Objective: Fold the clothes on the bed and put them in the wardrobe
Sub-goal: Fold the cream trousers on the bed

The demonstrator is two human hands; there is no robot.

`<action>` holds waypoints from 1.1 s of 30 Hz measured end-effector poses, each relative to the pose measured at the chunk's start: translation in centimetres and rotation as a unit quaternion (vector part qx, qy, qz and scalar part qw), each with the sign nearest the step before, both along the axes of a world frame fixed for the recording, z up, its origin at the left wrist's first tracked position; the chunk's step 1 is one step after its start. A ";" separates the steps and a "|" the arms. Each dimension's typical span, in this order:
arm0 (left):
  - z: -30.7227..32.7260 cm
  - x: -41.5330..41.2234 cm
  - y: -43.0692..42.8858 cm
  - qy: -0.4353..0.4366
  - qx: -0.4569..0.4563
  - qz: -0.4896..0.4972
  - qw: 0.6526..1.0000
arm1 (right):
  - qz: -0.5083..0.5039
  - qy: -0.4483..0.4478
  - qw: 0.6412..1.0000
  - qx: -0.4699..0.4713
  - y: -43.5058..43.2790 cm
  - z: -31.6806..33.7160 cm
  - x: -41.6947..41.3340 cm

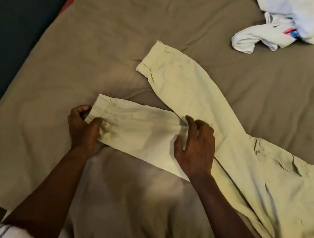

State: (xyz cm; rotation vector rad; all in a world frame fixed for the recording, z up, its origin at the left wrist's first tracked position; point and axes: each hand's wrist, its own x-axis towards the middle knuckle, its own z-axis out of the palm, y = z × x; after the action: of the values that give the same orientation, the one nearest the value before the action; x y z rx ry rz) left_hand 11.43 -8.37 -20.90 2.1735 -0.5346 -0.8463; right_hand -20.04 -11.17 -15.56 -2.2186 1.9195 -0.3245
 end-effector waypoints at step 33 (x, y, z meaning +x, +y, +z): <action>-0.4 0.8 -0.8 0.097 -0.054 -0.019 0.994 | 0.156 -0.227 0.868 0.414 -16.1 4.5 16.6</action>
State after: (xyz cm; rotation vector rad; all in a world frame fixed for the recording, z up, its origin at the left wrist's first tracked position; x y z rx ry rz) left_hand 12.25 -9.13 -21.34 1.9634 -0.5129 -1.0122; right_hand -3.41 -27.32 -11.05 -1.6196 1.1071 0.0426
